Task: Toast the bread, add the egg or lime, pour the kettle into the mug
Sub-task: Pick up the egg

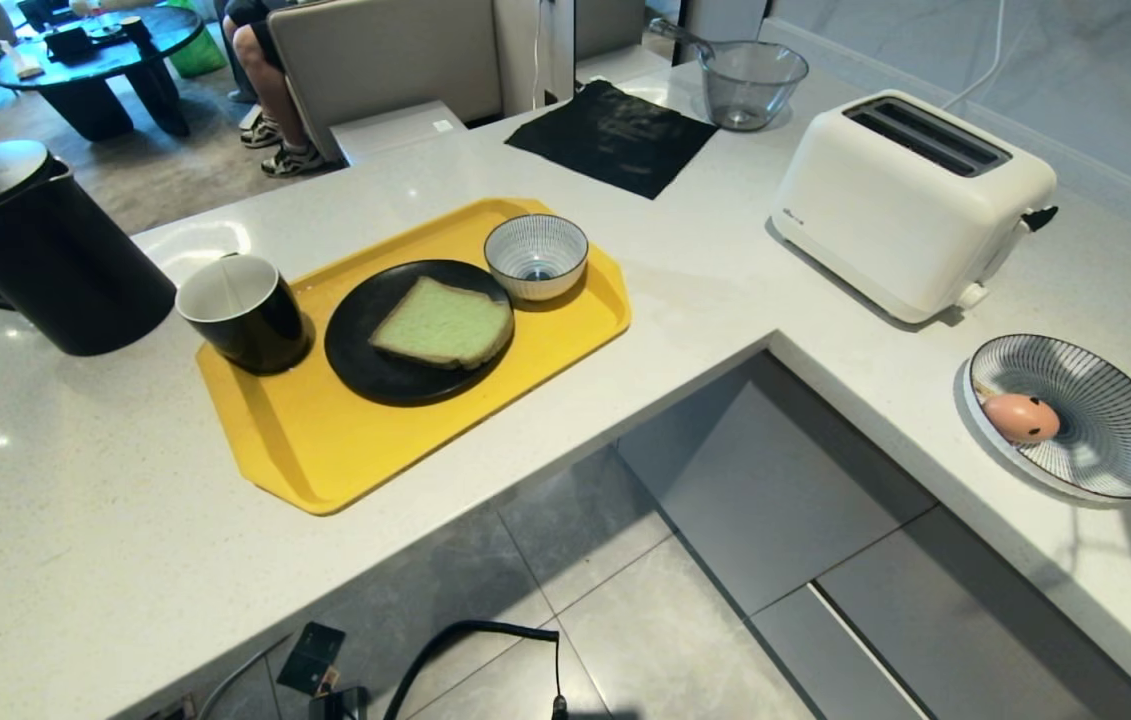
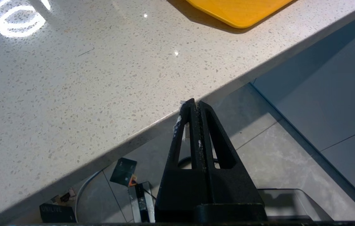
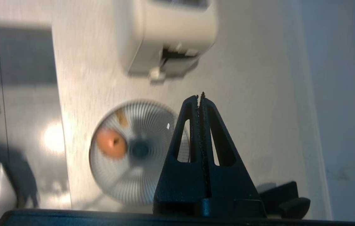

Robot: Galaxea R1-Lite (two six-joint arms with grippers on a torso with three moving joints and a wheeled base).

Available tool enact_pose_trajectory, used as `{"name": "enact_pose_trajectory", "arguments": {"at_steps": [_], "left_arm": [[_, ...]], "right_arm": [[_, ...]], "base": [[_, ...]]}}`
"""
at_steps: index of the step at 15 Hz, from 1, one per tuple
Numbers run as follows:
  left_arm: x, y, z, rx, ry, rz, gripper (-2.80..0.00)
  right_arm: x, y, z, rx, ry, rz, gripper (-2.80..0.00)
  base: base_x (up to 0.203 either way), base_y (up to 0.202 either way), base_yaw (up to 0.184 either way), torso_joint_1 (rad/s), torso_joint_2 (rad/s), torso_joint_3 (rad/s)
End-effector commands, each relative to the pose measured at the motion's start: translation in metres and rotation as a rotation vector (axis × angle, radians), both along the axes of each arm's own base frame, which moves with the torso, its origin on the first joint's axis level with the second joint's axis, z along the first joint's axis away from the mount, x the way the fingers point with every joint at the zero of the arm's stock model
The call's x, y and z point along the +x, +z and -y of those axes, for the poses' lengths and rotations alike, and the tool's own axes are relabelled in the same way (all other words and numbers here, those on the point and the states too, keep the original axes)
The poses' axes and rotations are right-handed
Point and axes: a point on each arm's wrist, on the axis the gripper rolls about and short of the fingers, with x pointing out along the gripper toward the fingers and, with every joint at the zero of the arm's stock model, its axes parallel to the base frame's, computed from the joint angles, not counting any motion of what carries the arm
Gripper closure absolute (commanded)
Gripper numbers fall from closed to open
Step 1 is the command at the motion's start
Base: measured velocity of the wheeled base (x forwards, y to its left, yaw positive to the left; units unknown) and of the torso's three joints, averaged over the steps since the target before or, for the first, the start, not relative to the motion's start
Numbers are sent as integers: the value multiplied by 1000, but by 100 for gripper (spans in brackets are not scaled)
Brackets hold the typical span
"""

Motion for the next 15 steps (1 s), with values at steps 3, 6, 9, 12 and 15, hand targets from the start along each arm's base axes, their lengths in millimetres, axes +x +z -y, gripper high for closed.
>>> {"name": "enact_pose_trajectory", "arguments": {"at_steps": [3,6,9,12,15], "left_arm": [[1,-4,0,-1,1,-13,0],[1,-4,0,-1,1,-13,0],[1,-4,0,-1,1,-13,0],[1,-4,0,-1,1,-13,0],[1,-4,0,-1,1,-13,0]], "right_arm": [[13,-29,6,-129,47,-203,0],[13,-42,8,-133,72,-320,0],[6,-47,13,-154,70,-383,0],[7,-49,20,-150,55,-394,0],[9,-49,27,-140,30,-397,0]], "base": [[0,0,0,0,0,0],[0,0,0,0,0,0],[0,0,0,0,0,0],[0,0,0,0,0,0],[0,0,0,0,0,0]]}}
